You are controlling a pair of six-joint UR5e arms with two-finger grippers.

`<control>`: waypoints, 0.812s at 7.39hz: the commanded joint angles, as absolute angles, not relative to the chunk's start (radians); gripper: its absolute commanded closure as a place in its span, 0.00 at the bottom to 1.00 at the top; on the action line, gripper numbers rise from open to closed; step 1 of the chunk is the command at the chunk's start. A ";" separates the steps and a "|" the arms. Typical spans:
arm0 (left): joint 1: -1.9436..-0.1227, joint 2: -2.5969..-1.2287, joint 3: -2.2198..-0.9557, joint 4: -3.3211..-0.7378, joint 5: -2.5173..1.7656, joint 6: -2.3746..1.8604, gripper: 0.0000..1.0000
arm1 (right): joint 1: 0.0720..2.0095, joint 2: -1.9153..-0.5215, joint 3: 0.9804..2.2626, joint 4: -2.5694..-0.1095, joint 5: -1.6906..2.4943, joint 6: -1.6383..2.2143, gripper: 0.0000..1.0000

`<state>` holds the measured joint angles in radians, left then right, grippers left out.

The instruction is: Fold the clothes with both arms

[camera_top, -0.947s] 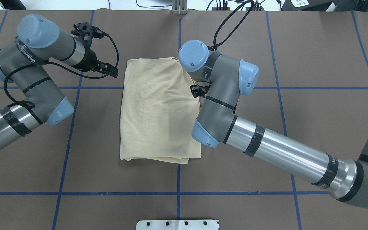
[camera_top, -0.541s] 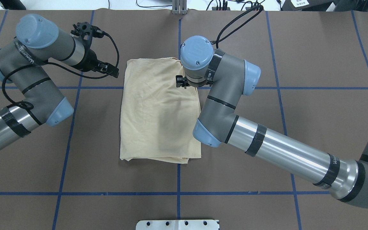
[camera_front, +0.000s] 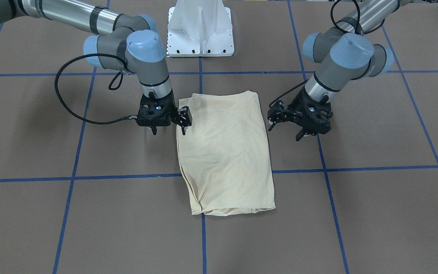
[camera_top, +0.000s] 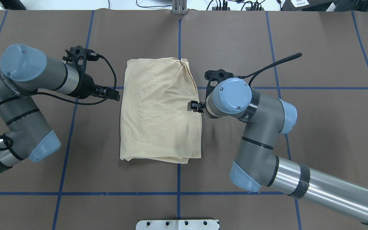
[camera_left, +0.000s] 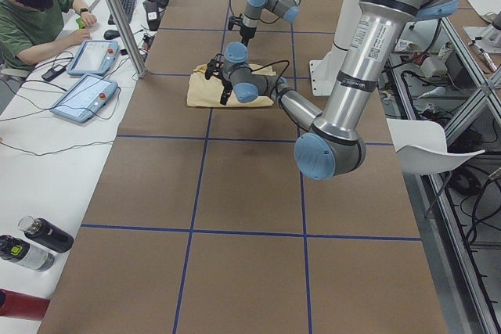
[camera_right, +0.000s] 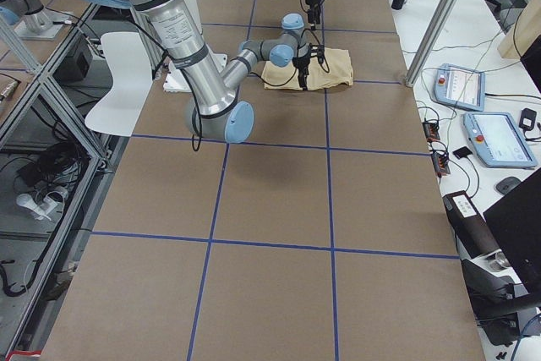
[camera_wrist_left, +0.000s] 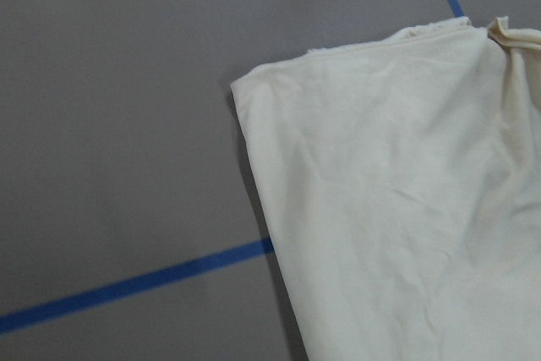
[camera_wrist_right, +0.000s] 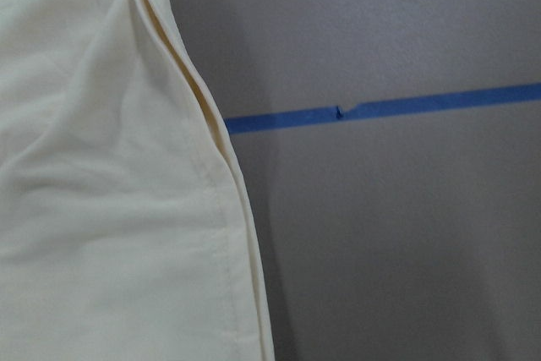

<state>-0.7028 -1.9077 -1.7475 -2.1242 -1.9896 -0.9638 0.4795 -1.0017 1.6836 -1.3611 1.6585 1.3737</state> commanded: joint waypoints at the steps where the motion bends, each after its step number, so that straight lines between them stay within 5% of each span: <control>1: -0.527 -1.830 -1.847 -2.123 -1.832 -1.143 0.00 | 0.393 -1.038 1.753 -1.359 1.577 1.510 0.00; 3: -0.421 -1.829 -1.844 -2.120 -1.752 -1.250 0.00 | 0.374 -1.042 1.776 -1.364 1.549 1.529 0.00; 4: -0.413 -1.829 -1.838 -2.117 -1.746 -1.261 0.10 | 0.373 -1.042 1.776 -1.364 1.546 1.528 0.00; 5: -0.394 -1.830 -1.829 -2.117 -1.744 -1.305 0.37 | 0.365 -1.042 1.775 -1.364 1.546 1.528 0.00; 6: -0.384 -1.829 -1.825 -2.115 -1.744 -1.307 0.44 | 0.362 -1.040 1.773 -1.364 1.546 1.528 0.00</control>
